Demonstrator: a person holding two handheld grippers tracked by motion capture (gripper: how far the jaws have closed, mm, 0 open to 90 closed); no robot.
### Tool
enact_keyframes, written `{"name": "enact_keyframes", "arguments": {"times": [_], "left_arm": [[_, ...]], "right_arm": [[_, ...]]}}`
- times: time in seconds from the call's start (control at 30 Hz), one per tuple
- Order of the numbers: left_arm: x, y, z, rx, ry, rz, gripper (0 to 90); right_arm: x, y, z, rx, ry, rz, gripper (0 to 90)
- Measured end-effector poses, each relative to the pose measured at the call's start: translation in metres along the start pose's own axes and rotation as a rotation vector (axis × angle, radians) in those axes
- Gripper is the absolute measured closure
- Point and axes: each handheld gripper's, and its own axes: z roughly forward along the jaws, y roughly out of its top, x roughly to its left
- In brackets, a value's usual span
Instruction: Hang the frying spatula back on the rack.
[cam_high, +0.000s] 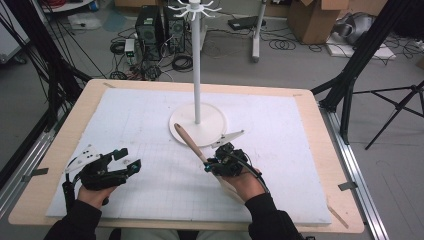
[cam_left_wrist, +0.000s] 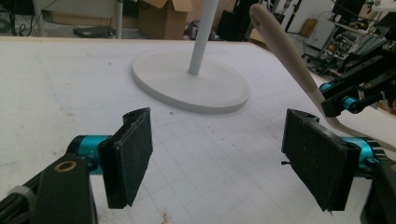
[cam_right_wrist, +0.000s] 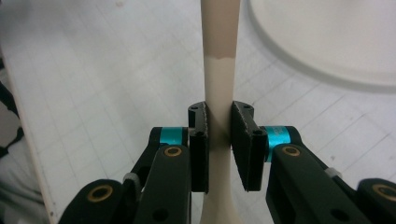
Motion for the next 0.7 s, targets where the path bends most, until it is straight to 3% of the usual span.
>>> {"name": "enact_keyframes", "arguments": {"times": [0.2,0.4,0.7], "left_arm": [[-0.008,0.009,-0.003,-0.037,-0.016,0.014,25.7],[-0.019,0.021,-0.004,-0.062,-0.038,0.035,25.7],[-0.040,0.049,0.012,-0.065,-0.097,0.075,27.3]], "right_arm": [[0.009,0.001,-0.013,-0.101,-0.010,-0.033,77.9],[0.013,0.003,-0.023,-0.161,0.018,-0.033,77.9],[0.018,0.009,-0.039,-0.234,0.010,-0.050,77.9]]}}
